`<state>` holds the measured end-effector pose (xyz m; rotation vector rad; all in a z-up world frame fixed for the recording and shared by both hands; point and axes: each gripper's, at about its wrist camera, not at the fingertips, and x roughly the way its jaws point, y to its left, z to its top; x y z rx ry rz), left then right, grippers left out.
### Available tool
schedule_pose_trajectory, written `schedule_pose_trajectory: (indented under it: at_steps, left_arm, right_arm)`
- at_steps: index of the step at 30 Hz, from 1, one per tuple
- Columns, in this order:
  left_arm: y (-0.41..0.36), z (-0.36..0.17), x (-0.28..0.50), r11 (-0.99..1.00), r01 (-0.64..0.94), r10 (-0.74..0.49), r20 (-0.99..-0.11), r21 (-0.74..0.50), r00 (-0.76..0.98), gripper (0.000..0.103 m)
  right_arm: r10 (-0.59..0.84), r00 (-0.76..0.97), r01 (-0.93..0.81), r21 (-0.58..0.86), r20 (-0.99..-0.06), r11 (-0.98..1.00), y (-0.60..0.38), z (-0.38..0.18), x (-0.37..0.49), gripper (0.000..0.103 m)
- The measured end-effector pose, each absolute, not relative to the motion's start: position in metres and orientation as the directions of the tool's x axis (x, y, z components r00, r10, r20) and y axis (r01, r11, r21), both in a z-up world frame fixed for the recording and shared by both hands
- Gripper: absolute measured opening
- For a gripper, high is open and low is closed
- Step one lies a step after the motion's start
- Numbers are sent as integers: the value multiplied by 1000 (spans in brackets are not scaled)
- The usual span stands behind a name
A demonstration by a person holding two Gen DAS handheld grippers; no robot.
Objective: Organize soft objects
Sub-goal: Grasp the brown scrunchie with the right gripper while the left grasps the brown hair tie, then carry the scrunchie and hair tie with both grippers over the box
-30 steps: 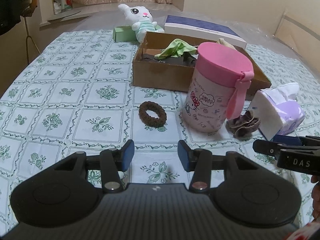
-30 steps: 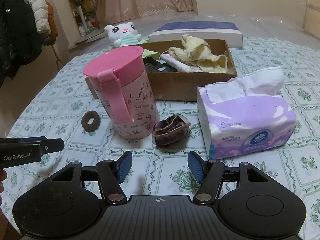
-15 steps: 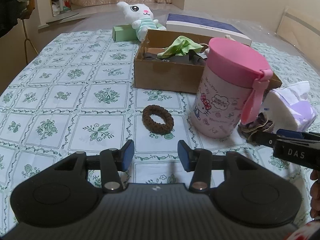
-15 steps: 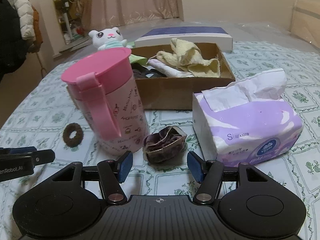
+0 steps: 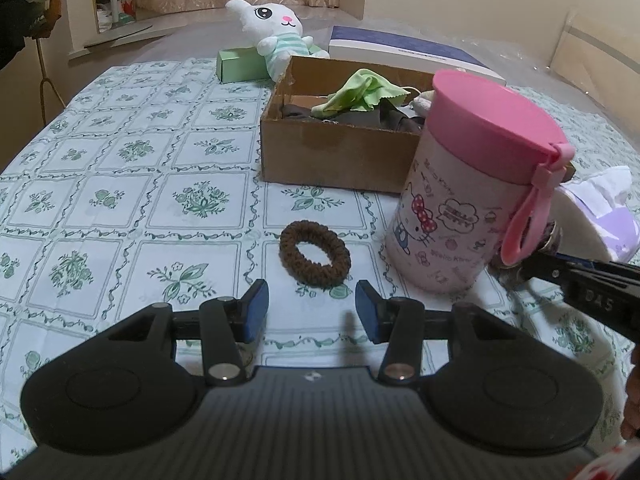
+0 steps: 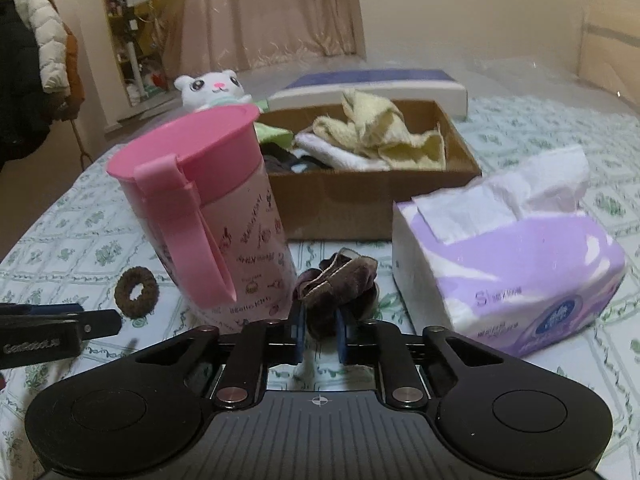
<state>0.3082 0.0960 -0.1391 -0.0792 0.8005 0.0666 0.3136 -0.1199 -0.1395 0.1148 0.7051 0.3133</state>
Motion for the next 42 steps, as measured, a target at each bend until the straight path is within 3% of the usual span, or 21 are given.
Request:
schedule_pose_trajectory:
  at_steps: [20,30,42]
  left_arm:
    - [92,-158,345,998,-61,35,-732,-10,681,45]
    - [95,-157,342,999,-48,19,-724,-20,690,18]
    - [102,-130,324,999,-40,35,-675,8,737,17]
  right_arm:
    - [312,761,-246,191,-569,950,-127,-127,323,12]
    - [328,766,-256,207,-552,944,-132,-120,319,12]
    - [361,790,-285,225,-496,932,-143,-95,317,12]
